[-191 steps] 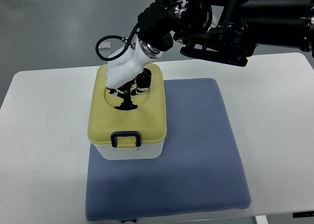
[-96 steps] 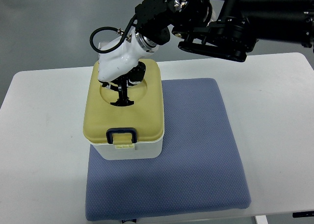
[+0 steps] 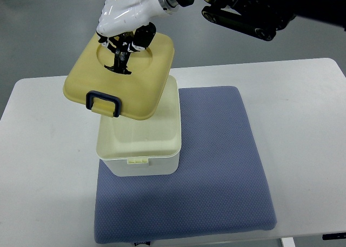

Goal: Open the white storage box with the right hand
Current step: 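Lift the yellow lid off the white box with the right hand, then carry the lid beside the box and lower it onto the blue mat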

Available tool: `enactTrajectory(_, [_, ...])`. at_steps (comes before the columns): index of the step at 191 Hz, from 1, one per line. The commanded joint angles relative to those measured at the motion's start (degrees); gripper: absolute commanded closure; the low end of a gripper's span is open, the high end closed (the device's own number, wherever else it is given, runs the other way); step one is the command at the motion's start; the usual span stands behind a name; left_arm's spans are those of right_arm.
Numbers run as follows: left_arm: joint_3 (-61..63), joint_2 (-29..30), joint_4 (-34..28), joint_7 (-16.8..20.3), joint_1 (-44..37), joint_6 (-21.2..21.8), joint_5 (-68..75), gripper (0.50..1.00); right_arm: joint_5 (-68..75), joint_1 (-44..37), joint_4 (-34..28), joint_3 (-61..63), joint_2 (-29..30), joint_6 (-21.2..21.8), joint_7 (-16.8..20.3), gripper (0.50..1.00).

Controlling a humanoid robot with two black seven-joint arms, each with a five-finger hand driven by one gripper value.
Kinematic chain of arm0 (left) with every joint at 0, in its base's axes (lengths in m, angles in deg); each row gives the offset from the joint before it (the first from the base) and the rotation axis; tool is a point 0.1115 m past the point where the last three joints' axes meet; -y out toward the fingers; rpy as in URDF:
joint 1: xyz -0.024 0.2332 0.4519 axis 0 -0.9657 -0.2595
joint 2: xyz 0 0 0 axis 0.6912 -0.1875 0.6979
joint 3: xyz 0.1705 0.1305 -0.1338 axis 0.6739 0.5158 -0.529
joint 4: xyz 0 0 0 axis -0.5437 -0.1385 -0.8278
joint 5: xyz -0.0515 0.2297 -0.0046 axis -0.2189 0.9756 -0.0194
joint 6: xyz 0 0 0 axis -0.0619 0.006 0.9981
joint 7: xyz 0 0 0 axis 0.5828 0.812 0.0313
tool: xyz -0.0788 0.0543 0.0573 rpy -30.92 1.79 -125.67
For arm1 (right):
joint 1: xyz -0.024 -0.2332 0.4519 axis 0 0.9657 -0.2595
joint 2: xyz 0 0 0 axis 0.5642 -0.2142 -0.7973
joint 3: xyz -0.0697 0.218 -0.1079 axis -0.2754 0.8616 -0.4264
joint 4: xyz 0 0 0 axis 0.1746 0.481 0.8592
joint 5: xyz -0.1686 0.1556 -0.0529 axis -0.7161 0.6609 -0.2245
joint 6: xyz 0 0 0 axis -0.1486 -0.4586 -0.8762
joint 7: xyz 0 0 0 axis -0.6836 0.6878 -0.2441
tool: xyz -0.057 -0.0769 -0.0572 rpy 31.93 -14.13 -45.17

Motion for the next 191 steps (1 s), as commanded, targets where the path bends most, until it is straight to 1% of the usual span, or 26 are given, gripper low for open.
enactTrajectory(1, [0.0, 0.0, 0.0, 0.0, 0.0, 0.0, 0.0, 0.5, 5.2, 0.6, 2.2, -0.2, -0.2, 0.3, 0.0, 1.0])
enactTrajectory(18, [0.0, 0.0, 0.0, 0.0, 0.0, 0.0, 0.0, 0.5, 9.9, 0.9, 3.5, -1.2, -1.3, 0.8, 0.0, 1.0])
enactTrajectory(48, [0.1, 0.0, 0.1, 0.0, 0.0, 0.0, 0.0, 0.5, 19.9, 3.2, 3.7, -0.6, -4.3, 7.2, 0.0, 1.0])
enactTrajectory(58, [0.1, 0.0, 0.1, 0.0, 0.0, 0.0, 0.0, 0.5, 22.2, 3.4, 3.7, -1.2, -5.0, 8.0, 0.0, 1.0])
enactTrajectory(67, [0.0, 0.0, 0.1, 0.0, 0.0, 0.0, 0.0, 0.5, 24.0, 4.0, 3.7, -1.3, -5.8, 8.6, 1.4, 1.0])
enactTrajectory(94, [0.0, 0.0, 0.1, 0.0, 0.0, 0.0, 0.0, 0.5, 24.2, 6.2, 3.9, -2.2, -8.4, 8.8, 5.4, 1.0])
enactTrajectory(103, [0.0, 0.0, 0.1, 0.0, 0.0, 0.0, 0.0, 0.5, 24.2, 6.6, 3.9, -3.3, -9.1, 8.8, 6.1, 1.0])
enactTrajectory(128, [0.0, 0.0, 0.1, 0.0, 0.0, 0.0, 0.0, 0.5, 23.6, 7.8, 4.0, -6.9, -11.2, 8.8, 6.9, 1.0])
enactTrajectory(157, [0.0, 0.0, 0.2, 0.0, 0.0, 0.0, 0.0, 0.5, 23.3, 9.4, 3.9, -9.0, -13.4, 8.8, 7.0, 1.0])
enactTrajectory(191, [0.0, 0.0, 0.1, 0.0, 0.0, 0.0, 0.0, 0.5, 22.9, 10.9, 4.1, -13.2, -14.6, 8.7, 7.0, 1.0])
